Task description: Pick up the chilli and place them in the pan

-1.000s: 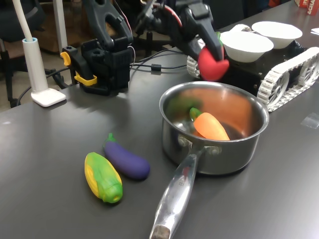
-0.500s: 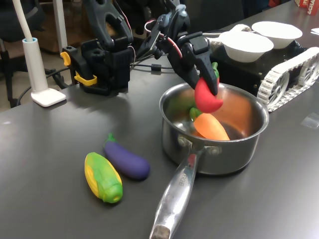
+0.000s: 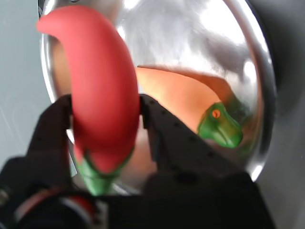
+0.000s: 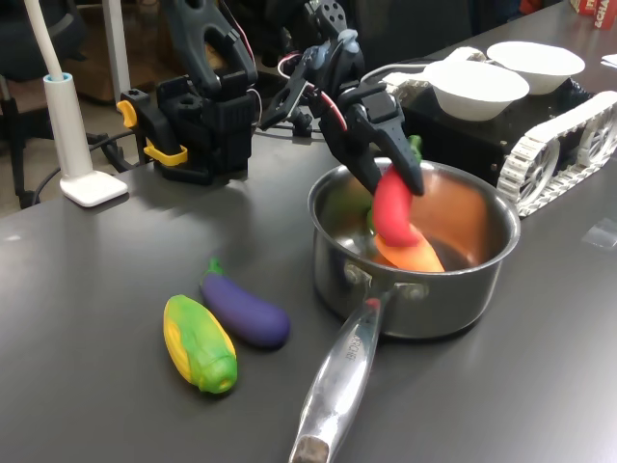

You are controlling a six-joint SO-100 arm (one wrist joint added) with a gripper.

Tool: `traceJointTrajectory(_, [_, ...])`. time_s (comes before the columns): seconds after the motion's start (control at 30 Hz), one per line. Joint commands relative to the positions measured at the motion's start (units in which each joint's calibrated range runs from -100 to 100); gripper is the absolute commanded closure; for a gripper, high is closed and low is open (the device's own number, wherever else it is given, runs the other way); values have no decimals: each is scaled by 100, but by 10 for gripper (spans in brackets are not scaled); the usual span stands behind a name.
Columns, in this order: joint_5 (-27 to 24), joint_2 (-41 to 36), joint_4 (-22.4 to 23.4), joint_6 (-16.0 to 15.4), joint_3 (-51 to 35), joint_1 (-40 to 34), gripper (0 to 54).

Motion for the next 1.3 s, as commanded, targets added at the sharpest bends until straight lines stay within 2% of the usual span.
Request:
traceJointTrajectory(0.0, [117, -410, -281, 214, -122, 56, 232])
traceJointTrajectory(0.1, [176, -562, -306, 525, -13, -184, 208])
traceJointTrajectory(0.2, [205, -697, -298, 618, 69, -311, 183])
traceJointTrajectory(0.4, [225, -1042, -298, 635, 123, -356, 156])
traceJointTrajectory(0.6, [342, -1422, -8, 635, -349, -334, 166])
traceJointTrajectory(0.83, [371, -1726, 513, 635, -1149, -448, 208])
traceJointTrajectory(1.27, [239, -2443, 1050, 626, -1240, -746, 432])
